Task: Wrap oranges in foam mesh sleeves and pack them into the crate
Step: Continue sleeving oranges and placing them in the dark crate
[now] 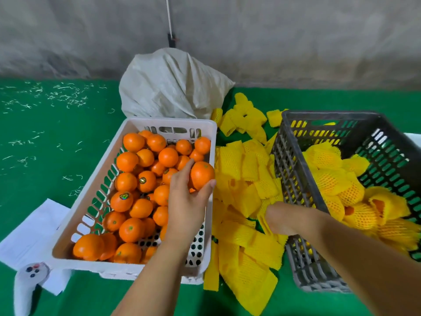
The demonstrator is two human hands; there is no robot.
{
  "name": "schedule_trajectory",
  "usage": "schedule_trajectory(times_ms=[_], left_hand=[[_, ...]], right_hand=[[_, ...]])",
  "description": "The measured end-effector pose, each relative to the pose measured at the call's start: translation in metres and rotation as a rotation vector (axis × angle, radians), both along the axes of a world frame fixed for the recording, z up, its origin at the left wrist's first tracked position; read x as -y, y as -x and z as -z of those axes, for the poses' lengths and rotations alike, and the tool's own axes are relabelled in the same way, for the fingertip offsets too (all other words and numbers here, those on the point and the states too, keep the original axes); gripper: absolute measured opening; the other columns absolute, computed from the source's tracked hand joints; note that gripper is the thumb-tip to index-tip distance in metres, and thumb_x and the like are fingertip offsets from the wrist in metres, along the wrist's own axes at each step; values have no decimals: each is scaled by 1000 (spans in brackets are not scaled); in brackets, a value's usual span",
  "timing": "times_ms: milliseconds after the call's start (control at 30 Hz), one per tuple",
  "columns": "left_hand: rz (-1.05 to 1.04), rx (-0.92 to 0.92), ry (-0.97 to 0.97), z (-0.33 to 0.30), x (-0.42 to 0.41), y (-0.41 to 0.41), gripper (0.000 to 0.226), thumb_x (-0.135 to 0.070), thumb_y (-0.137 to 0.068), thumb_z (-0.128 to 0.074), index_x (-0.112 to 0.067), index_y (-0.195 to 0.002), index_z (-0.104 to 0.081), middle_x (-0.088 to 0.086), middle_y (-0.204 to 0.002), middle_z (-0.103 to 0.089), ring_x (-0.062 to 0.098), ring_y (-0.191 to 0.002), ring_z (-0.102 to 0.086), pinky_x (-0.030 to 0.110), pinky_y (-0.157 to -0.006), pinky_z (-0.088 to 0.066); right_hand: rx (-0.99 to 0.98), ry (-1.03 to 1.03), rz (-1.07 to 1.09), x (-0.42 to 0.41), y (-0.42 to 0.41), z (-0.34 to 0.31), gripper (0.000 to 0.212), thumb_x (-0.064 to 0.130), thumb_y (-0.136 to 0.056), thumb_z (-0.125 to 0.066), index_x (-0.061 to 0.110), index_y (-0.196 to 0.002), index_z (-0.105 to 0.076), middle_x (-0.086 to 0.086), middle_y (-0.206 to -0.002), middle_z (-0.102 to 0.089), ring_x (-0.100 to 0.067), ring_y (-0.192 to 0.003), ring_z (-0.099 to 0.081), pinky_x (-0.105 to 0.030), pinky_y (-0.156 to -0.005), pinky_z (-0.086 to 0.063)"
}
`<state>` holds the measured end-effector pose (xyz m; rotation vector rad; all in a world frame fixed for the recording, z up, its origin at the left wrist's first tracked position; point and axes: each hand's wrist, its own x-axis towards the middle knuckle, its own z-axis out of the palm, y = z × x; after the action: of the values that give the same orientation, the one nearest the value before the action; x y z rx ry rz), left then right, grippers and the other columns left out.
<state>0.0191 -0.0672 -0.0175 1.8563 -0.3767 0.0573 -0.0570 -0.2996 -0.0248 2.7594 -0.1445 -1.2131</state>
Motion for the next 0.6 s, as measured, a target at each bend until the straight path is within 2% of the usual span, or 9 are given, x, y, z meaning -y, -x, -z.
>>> schedule_trajectory(times_ms=[67,133,200,267,333,400,467,533,600], left_hand=[[6,-59,225,-2,8,31,70,-52,-90,-77,-41,-153,-47,-20,-142,-53,-10,-125,-54,10,-90,-52],[116,-275,418,-5,17,56,67,-60,-85,-79,-47,-146,-54,-14,-140,-63,8,-123,-66,27,-89,-60],[205,-422,479,-5,23,71,65,-57,-78,-79,-39,-138,-63,-4,-131,-71,15,-114,-72,29,-84,-61],[229,-422,437,-3,25,77,62,-55,-75,-77,-31,-132,-66,-2,-124,-74,12,-109,-73,23,-82,-59],[272,-399,410,-2,25,79,61,-56,-78,-74,-25,-131,-67,-5,-121,-76,11,-109,-72,21,-85,-57],[306,-422,392,0,25,78,63,-59,-80,-70,-21,-131,-68,-1,-121,-76,15,-111,-72,25,-88,-57],[310,-489,416,-1,25,76,66,-61,-79,-66,-19,-129,-69,6,-118,-77,24,-108,-73,32,-85,-58],[319,-566,452,-3,24,74,71,-63,-77,-64,-15,-129,-67,10,-116,-76,28,-102,-73,37,-80,-59],[342,-598,451,-5,24,74,72,-64,-75,-63,-15,-128,-67,8,-114,-77,25,-98,-74,36,-76,-60]], right_hand=[[203,-155,136,0,3,-8,24,12,-101,-48,9,-82,-62,-12,-83,-59,-21,-71,-50,-31,-67,-40],[490,-386,308,2,2,-14,17,14,-98,-56,12,-106,-71,-7,-103,-69,-20,-91,-62,-29,-76,-46],[811,-686,617,-11,6,-21,23,10,-97,-59,20,-114,-72,3,-106,-71,-13,-97,-67,-27,-79,-51],[1050,-1021,956,-27,13,-30,31,5,-97,-56,29,-106,-74,7,-100,-74,1,-91,-67,-21,-75,-50],[1068,-1381,1207,-41,21,-33,42,-5,-96,-49,27,-104,-76,0,-106,-72,1,-98,-66,-20,-80,-48],[935,-1640,1346,-49,33,-32,48,-12,-94,-45,20,-109,-76,-9,-120,-67,-12,-115,-63,-28,-88,-51],[817,-1786,1394,-53,44,-31,52,-16,-92,-41,16,-118,-73,-14,-131,-61,-23,-123,-59,-39,-96,-53],[748,-1877,1412,-53,51,-30,56,-18,-91,-38,15,-124,-70,-17,-136,-57,-31,-124,-59,-49,-96,-55],[747,-1818,1417,-54,55,-28,57,-18,-92,-43,21,-127,-67,-16,-141,-51,-34,-128,-57,-57,-100,-53]])
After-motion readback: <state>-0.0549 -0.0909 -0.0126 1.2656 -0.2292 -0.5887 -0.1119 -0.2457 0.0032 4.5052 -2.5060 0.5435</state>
